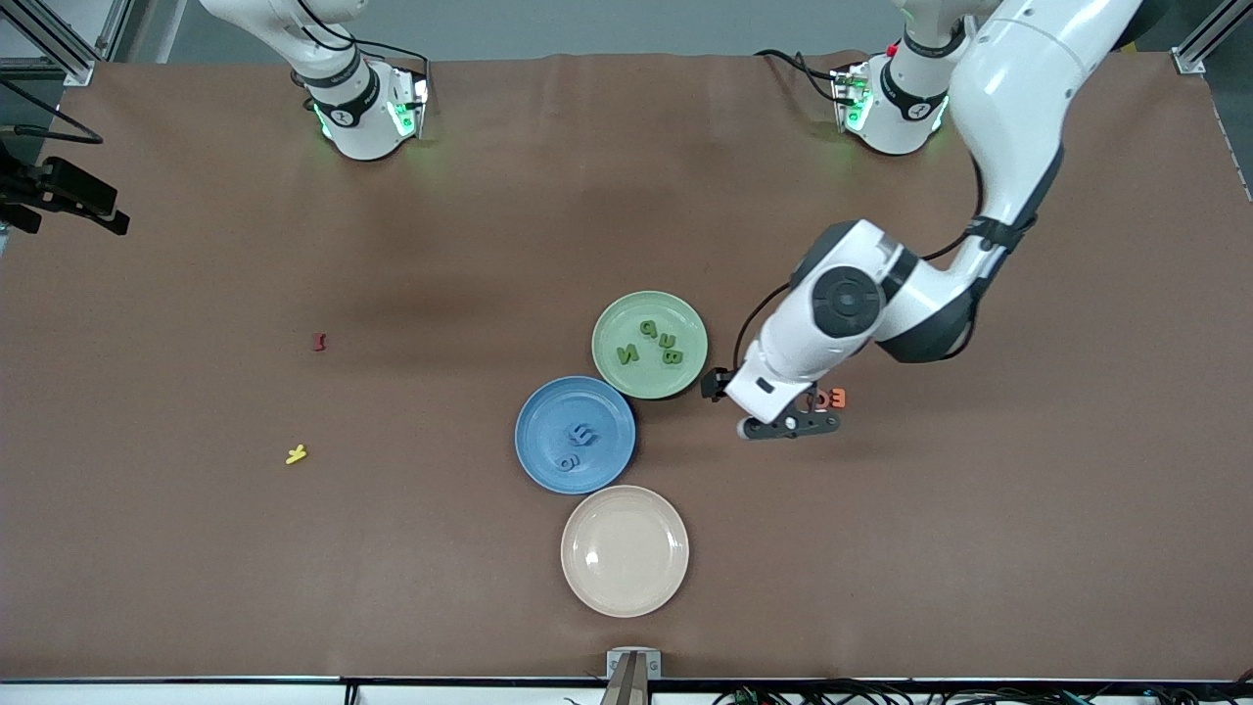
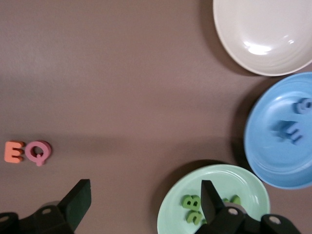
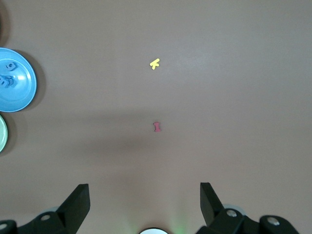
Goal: Sort letters by color into matching plates
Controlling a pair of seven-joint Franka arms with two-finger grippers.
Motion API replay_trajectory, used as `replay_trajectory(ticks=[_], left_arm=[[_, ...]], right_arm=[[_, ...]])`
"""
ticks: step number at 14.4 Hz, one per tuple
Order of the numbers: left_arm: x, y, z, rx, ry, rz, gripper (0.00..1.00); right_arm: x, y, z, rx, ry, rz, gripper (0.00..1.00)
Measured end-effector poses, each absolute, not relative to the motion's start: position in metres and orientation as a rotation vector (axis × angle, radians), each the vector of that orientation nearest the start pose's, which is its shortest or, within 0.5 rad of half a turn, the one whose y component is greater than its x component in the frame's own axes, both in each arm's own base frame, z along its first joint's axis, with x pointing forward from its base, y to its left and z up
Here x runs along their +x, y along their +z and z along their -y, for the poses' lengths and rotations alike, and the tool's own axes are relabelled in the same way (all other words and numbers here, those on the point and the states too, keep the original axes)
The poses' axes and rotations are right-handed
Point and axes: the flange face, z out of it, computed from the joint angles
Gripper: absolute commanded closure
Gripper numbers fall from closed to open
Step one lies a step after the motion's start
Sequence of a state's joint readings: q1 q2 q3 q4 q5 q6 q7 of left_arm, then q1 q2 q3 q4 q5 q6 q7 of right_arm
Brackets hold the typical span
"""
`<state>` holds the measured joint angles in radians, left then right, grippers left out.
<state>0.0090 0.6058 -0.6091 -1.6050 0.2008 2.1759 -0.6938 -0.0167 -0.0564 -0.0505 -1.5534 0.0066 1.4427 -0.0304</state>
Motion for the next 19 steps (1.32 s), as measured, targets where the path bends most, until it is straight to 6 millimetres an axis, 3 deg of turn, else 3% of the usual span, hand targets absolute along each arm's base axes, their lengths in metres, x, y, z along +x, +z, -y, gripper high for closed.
replay_trajectory(ticks=[3, 6, 9, 13, 15, 19], left_arm=[[0.622, 0.356, 0.291, -3.365, 0.053, 0.115, 0.02], [0.63, 0.37, 0.226, -3.389, 0.038, 0.063, 0.02], [0.627, 0.381, 0.165, -3.35, 0.054, 0.059, 0.01], [0.621, 0.422, 0.093, -3.309, 0.069, 0.012, 0.01], [0.618, 0.44, 0.072, -3.29, 0.063, 0.011, 0.01], [0.624, 0.482, 0.048, -3.226, -0.03, 0.01, 0.01]], right_arm=[[0.522, 0.652, 0.035, -3.127, 0.083, -0.055, 0.0], [0.522, 0.652, 0.035, -3.127, 0.083, -0.054, 0.0], [0.522, 0.652, 0.034, -3.127, 0.082, -0.054, 0.0], [0.522, 0.653, 0.035, -3.128, 0.08, -0.055, 0.0], [0.522, 0.653, 0.035, -3.127, 0.08, -0.055, 0.0], [0.522, 0.652, 0.035, -3.127, 0.079, -0.056, 0.0]])
